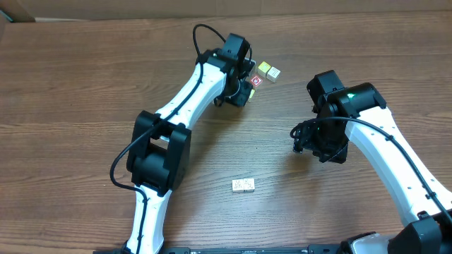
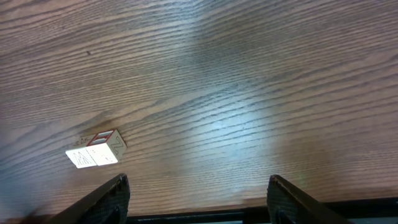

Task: Flip 5 blocks
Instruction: 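Lift the blue block and carry it toward the front row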

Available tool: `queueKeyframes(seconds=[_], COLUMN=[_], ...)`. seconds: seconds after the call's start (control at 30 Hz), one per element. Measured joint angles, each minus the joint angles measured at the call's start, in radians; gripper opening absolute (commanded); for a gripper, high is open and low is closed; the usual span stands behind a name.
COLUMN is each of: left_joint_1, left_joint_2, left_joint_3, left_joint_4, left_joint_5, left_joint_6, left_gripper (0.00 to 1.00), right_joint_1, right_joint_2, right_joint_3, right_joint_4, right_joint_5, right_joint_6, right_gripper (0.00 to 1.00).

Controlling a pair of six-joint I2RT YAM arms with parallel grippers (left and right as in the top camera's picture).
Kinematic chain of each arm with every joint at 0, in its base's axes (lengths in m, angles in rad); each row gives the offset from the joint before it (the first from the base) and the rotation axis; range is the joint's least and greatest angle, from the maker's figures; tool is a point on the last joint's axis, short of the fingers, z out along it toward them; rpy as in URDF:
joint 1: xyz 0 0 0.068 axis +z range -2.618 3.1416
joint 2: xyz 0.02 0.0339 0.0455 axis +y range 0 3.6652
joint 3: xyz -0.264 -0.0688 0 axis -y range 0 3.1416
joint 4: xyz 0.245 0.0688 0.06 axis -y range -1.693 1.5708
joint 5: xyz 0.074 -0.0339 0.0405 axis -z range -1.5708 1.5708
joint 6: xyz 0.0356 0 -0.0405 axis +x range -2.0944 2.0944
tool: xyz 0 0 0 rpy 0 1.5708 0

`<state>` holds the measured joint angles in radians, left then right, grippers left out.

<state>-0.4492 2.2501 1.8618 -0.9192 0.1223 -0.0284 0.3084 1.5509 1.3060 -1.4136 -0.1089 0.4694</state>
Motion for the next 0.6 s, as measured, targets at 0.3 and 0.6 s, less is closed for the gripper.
queueKeyframes(seconds=[0.3,0.6], left_joint_1=[0.008,0.003], left_joint_2=[0.000,-0.014], left_joint_3=[0.137,0.129], left_joint_4=[-0.284,-0.428], left_joint_5=[-0.052,-0.161], left_joint_6=[-0.121,-0.274], left_gripper=[0.05,0.05], right_joint_1=[0.000,0.000], right_joint_2=[0.000,0.000], right_joint_3=[0.000,0.000], right_joint_4=[0.002,0.015], right_joint_5=[0.000,0.000], right_joint_6=[-0.011,-0.030], right_gripper=[0.72,0.72])
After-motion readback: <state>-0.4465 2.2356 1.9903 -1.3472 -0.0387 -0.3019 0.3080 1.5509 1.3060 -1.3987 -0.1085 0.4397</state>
